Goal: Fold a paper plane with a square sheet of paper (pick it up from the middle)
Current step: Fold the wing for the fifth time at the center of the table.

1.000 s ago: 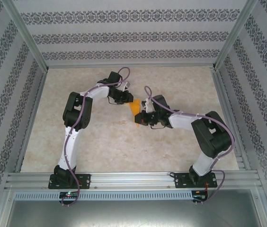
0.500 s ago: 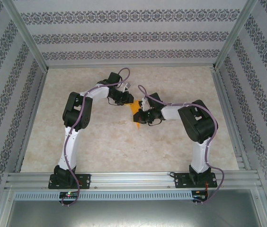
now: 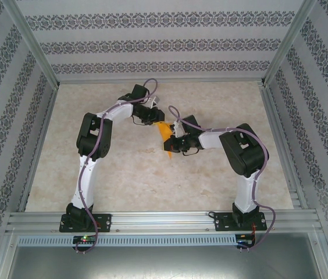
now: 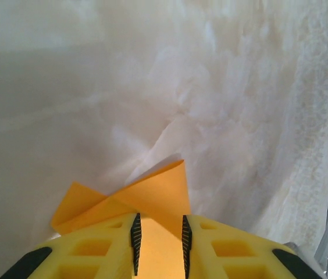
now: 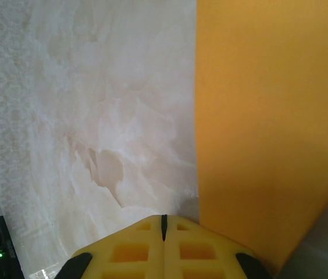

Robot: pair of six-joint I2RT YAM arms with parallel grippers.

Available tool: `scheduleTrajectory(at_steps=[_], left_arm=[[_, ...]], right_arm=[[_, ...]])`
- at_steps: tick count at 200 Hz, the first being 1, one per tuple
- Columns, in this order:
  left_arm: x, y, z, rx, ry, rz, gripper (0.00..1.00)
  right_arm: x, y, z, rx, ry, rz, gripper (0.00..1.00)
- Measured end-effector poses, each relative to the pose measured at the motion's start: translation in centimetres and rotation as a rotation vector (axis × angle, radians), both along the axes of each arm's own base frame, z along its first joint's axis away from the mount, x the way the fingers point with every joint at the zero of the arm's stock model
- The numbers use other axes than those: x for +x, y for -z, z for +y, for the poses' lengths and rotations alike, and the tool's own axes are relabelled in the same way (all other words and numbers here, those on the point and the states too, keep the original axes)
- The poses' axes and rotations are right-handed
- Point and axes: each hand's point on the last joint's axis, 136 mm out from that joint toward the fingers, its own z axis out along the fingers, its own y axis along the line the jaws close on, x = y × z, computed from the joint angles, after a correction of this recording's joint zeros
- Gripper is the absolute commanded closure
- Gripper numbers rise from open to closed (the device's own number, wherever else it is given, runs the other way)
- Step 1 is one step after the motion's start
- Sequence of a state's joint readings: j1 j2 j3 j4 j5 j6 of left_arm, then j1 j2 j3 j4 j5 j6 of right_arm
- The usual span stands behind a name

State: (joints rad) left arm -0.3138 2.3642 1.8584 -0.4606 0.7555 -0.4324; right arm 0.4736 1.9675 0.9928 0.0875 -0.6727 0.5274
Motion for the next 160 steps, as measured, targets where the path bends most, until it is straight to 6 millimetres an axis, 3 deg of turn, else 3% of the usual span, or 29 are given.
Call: scheduleTrajectory(at_steps=[34, 71, 160], left_arm=[[1.3, 0.3, 0.2, 0.001, -0.015, -0.013, 0.71], [1.0, 1.9, 0.3, 0.017, -0.013, 0.017, 0.71], [1.4, 2.3, 1.2, 0.115, -0.005, -0.027, 0.71]], right_arm=[[-0.2, 0.0, -0.3, -0.014, -0.001, -0.01, 1.0], [-0.3, 0.0, -0.5, -0.031, -0.003, -0.011, 1.0], [-0.4, 0.0, -0.8, -0.051, -0.001, -0.014, 1.0]])
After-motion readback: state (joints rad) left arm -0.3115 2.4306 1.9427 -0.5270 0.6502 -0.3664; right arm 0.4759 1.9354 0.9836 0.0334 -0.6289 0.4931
